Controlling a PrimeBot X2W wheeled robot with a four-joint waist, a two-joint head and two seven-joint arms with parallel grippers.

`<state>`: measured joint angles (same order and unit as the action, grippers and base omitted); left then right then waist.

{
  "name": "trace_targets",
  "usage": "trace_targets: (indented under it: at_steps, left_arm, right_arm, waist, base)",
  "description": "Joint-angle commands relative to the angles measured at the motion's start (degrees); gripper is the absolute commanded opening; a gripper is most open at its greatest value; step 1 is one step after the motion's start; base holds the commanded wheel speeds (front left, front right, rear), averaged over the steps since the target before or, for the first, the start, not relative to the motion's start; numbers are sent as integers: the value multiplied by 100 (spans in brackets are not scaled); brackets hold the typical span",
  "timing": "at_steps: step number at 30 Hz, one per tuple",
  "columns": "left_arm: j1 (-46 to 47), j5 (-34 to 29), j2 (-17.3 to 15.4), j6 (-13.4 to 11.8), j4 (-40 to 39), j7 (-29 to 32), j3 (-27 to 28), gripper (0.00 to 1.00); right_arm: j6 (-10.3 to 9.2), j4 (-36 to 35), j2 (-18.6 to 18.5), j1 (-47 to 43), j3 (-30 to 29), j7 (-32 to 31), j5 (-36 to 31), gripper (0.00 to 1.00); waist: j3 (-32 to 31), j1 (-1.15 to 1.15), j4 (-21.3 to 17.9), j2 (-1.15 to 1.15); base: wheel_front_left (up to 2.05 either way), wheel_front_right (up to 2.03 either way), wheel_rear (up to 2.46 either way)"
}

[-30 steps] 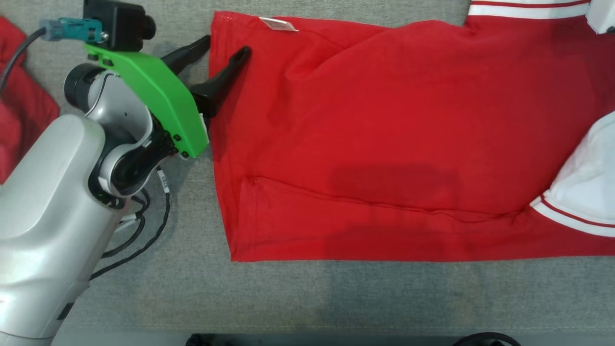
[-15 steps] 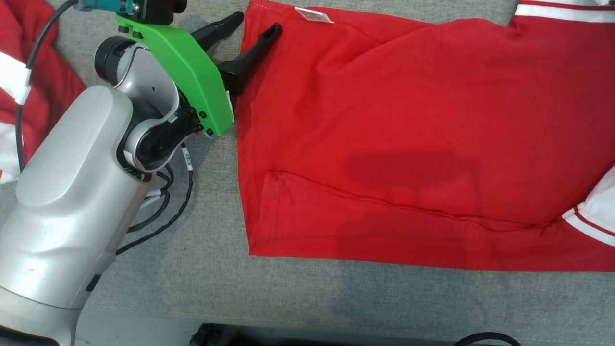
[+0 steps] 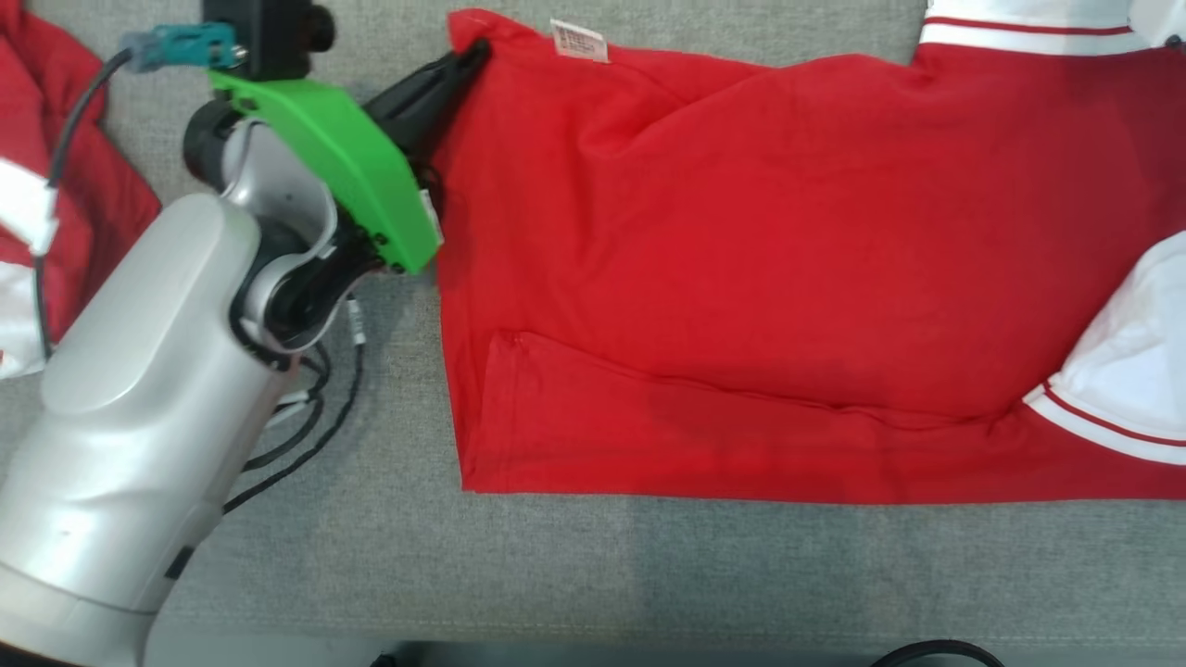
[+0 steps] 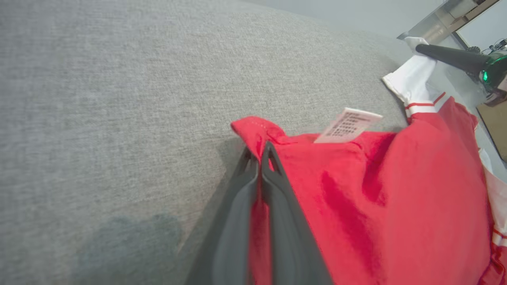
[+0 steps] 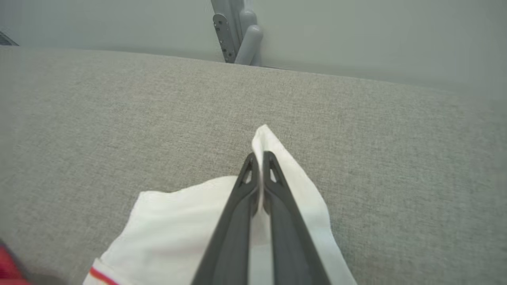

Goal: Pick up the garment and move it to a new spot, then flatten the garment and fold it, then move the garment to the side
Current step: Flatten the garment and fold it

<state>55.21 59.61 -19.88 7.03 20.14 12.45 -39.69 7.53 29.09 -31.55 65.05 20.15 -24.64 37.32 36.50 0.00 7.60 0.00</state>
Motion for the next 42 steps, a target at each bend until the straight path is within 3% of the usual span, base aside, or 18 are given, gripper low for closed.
trace_targets:
  at_steps: [1, 9, 16, 20, 26, 35, 42]
  left_arm:
    - [-193, -74, -164, 20, -40, -170, 47, 0]
    - [-846, 22, -506, 42, -394, -860, 165, 0]
    - [-1671, -94, -719, 32, -813, -1480, 132, 0]
    - [-2092, -69, -774, -4, -966, -1754, 151, 0]
    - [-2684, -52, -899, -93, -965, -2061, 159, 0]
    - [-2924, 68, -980, -57, -1130, -2413, 363, 0]
    - [-3266, 256, -1163, -32, -1399, -2299, 302, 0]
  right_arm:
    - [-8, -140, -105, -215, 24, 217, 149, 0]
    - [-7, -905, -558, -1090, -107, 1140, 758, 0]
    - [-7, -1722, -738, -2597, -442, 1972, 1076, 0]
    - [-7, -2004, -624, -3328, -642, 2282, 1098, 0]
    - [-6, -2323, -122, -4330, -842, 2642, 1050, 0]
    - [-6, -2752, 210, -4823, -1191, 2761, 1064, 0]
    - [-6, -2851, 413, -5261, -1426, 2561, 999, 0]
  waist:
    - [-235, 0, -184, 0]
    - [-604, 0, -497, 0]
    - [-944, 0, -721, 0]
    - [-1033, 0, -802, 0]
    - [-1073, 0, -931, 0]
    - [-1186, 0, -961, 0]
    - [-1259, 0, -1030, 0]
  base:
    - [0, 0, 0]
    - [0, 0, 0]
    - [0, 0, 0]
    - [0, 0, 0]
    - [0, 0, 0]
    - [0, 0, 0]
    - [0, 0, 0]
